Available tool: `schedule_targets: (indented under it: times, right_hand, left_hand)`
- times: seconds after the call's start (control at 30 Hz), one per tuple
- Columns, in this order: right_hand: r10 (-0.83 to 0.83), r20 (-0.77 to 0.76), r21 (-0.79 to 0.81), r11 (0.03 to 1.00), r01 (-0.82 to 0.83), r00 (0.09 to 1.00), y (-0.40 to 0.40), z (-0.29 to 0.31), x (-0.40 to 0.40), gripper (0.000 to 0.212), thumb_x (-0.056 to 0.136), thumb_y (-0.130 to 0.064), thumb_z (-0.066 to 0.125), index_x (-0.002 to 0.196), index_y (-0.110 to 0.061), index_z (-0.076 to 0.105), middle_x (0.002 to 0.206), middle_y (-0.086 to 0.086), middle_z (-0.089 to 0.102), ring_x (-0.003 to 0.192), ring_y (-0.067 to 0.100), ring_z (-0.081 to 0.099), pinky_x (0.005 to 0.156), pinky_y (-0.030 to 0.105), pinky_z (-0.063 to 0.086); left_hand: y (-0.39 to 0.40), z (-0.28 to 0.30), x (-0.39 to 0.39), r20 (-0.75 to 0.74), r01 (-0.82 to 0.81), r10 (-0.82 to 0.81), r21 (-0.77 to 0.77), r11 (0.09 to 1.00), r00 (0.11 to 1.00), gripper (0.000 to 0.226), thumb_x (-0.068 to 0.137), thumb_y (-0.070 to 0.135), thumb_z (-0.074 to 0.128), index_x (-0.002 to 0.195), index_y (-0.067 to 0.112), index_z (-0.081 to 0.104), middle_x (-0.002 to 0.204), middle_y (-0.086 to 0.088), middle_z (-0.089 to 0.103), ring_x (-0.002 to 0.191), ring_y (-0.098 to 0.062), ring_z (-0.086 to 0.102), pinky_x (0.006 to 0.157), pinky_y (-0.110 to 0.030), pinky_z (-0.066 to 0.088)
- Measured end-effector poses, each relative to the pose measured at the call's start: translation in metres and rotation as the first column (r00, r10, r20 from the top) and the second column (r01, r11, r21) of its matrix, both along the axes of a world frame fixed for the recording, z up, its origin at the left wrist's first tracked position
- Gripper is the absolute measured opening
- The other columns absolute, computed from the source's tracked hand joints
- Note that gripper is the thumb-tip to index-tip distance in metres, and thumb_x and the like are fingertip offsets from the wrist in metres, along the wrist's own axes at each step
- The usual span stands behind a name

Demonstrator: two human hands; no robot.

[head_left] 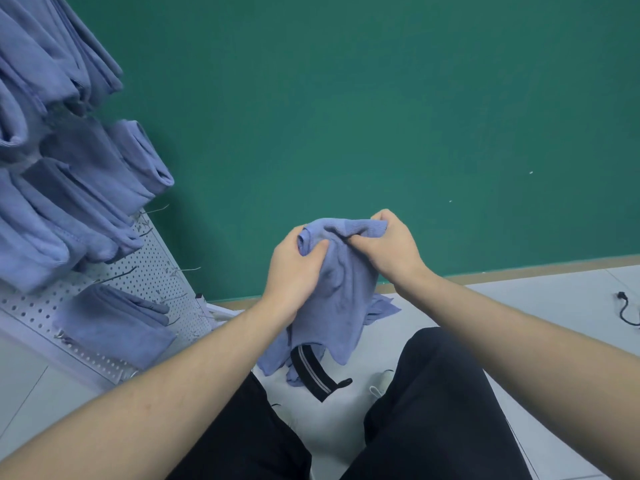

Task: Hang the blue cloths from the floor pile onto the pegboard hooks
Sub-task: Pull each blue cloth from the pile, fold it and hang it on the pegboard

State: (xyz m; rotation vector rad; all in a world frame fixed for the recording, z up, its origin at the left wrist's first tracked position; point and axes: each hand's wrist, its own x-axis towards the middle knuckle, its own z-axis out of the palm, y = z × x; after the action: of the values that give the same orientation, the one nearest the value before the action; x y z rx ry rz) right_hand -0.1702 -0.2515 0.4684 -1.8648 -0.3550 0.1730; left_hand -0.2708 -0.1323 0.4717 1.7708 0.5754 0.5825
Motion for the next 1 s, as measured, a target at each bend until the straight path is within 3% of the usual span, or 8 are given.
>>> schedule_targets:
  times: [0.13, 0.23, 0.37, 0.5, 0.6, 0.73, 0.9, 1.0]
  right_hand:
    - [-0.045, 0.025, -0.033, 0.998, 0.046, 0.999, 0.008, -0.005, -0.003, 0.023, 0.078, -0.02, 0.065, 0.077, -0.024, 0.042, 0.066, -0.009, 0.051, 0.063, 0.016, 0.047, 0.063, 0.036, 0.042]
    - [-0.026, 0.012, -0.009, 1.0, 0.026, 1.0, 0.008, -0.006, -0.008, 0.025, 0.077, -0.026, 0.068, 0.077, -0.022, 0.043, 0.066, -0.009, 0.05, 0.062, 0.014, 0.046, 0.062, 0.034, 0.041]
    - [-0.005, 0.024, -0.006, 1.0, 0.005, 1.0, 0.004, -0.008, -0.01, 0.04, 0.077, -0.036, 0.074, 0.067, -0.023, 0.038, 0.054, -0.016, 0.042, 0.058, 0.013, 0.041, 0.058, 0.032, 0.036]
    - [-0.079, 0.002, 0.002, 0.997, 0.079, 0.997, 0.003, -0.011, -0.004, 0.04, 0.078, -0.037, 0.067, 0.063, -0.023, 0.033, 0.048, -0.016, 0.037, 0.059, 0.015, 0.037, 0.06, 0.034, 0.034]
    - [-0.078, 0.006, 0.012, 0.997, 0.078, 0.997, 0.006, -0.011, -0.011, 0.028, 0.075, -0.034, 0.062, 0.068, -0.025, 0.037, 0.056, -0.015, 0.04, 0.061, 0.016, 0.04, 0.061, 0.035, 0.037]
    - [0.002, -0.028, 0.165, 0.986, 0.003, 1.0, 0.007, -0.011, -0.023, 0.019, 0.087, -0.028, 0.065, 0.079, -0.018, 0.05, 0.07, -0.009, 0.052, 0.063, 0.01, 0.049, 0.063, 0.029, 0.042]
    - [0.086, 0.029, 0.13, 0.988, -0.089, 0.996, 0.004, -0.013, -0.034, 0.016, 0.09, -0.032, 0.067, 0.091, -0.017, 0.062, 0.07, -0.018, 0.058, 0.062, 0.004, 0.051, 0.06, 0.017, 0.042]
    - [0.144, 0.143, 0.076, 0.985, -0.156, 0.979, 0.0, -0.013, -0.041, 0.015, 0.092, -0.027, 0.064, 0.106, -0.026, 0.066, 0.094, -0.012, 0.066, 0.074, 0.007, 0.058, 0.068, 0.015, 0.047]
  left_hand:
    - [-0.009, -0.006, 0.003, -0.027, 0.071, -0.07, 0.042, 0.997, 0.997, 0.017, 0.097, 0.026, 0.058, 0.088, 0.013, 0.067, 0.075, 0.009, 0.062, 0.064, -0.009, 0.05, 0.063, -0.025, 0.042]
    - [-0.011, -0.01, 0.006, -0.016, -0.022, 0.021, -0.052, 0.998, 1.0, 0.028, 0.096, 0.022, 0.057, 0.079, 0.0, 0.053, 0.069, 0.0, 0.046, 0.062, -0.013, 0.037, 0.061, -0.029, 0.033]
    - [-0.011, -0.009, 0.008, -0.003, -0.09, 0.09, -0.182, 0.979, 0.996, 0.025, 0.092, 0.021, 0.057, 0.085, -0.003, 0.054, 0.073, -0.003, 0.048, 0.066, -0.015, 0.04, 0.065, -0.031, 0.036]
    - [-0.014, -0.01, 0.005, -0.025, -0.036, 0.035, -0.042, 0.998, 0.999, 0.021, 0.093, 0.021, 0.058, 0.076, 0.009, 0.053, 0.067, 0.0, 0.045, 0.058, -0.012, 0.035, 0.053, -0.025, 0.03]
    - [-0.021, -0.008, 0.006, -0.041, 0.013, -0.013, 0.011, 1.0, 0.999, 0.022, 0.091, 0.027, 0.063, 0.077, 0.01, 0.058, 0.064, 0.005, 0.053, 0.056, -0.012, 0.042, 0.053, -0.026, 0.035]
    - [-0.022, -0.005, 0.01, -0.007, -0.039, 0.038, -0.156, 0.987, 0.999, 0.022, 0.09, 0.023, 0.065, 0.08, 0.004, 0.062, 0.067, 0.003, 0.056, 0.059, -0.012, 0.046, 0.059, -0.027, 0.039]
    - [-0.017, -0.002, 0.011, 0.014, -0.057, 0.065, -0.304, 0.951, 0.998, 0.019, 0.088, 0.017, 0.068, 0.076, 0.004, 0.063, 0.069, -0.003, 0.057, 0.061, -0.014, 0.049, 0.06, -0.026, 0.044]
    - [-0.013, -0.001, 0.011, 0.01, -0.063, 0.072, -0.378, 0.924, 0.997, 0.021, 0.092, 0.017, 0.064, 0.093, -0.004, 0.069, 0.076, -0.005, 0.065, 0.065, -0.013, 0.056, 0.063, -0.026, 0.048]
